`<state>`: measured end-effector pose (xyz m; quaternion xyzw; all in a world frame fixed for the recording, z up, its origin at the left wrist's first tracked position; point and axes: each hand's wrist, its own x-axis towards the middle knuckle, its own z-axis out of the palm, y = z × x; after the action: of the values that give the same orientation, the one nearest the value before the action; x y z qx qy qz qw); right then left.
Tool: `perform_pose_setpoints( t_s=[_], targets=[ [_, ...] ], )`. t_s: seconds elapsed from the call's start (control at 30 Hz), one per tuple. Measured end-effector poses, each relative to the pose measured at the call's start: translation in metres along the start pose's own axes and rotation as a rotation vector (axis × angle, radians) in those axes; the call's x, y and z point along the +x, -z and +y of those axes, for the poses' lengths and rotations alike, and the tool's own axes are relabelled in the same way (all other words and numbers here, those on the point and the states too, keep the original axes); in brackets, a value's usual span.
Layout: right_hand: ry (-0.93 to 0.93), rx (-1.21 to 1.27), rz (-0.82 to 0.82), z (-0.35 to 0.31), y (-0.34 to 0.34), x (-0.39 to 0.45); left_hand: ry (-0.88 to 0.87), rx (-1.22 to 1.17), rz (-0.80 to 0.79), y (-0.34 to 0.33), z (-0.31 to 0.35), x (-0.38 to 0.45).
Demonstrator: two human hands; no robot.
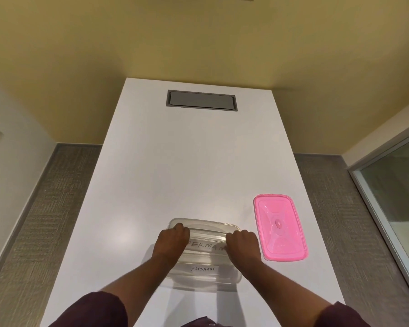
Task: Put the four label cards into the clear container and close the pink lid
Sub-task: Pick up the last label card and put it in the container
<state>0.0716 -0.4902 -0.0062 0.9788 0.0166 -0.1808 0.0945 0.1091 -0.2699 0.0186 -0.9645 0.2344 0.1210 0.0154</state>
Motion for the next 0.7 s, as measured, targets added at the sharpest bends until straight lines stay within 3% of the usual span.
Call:
perform_pose_setpoints(
  t_s=[0.3, 0.4, 0.47, 0.7],
  targets=[
    [-0.071, 0.022, 0.046, -0.005, -0.006, -0.002, -0.008, 0.046, -0.024, -0.011, -0.007, 0.0],
    [-0.075, 0.032, 0.023, -0.006, -0.007, -0.002, 0.005, 0.111, -0.104, -0.008, -0.006, 0.002],
    [-0.053, 0.075, 0.026, -0.004, -0.006, -0.001, -0.002, 0.113, -0.177, -0.012, -0.007, 0.002],
    [-0.065, 0.279, 0.114, 0.01, -0.008, 0.002, 0.004, 0.004, -0.172, -0.016, -0.014, -0.007]
  ],
)
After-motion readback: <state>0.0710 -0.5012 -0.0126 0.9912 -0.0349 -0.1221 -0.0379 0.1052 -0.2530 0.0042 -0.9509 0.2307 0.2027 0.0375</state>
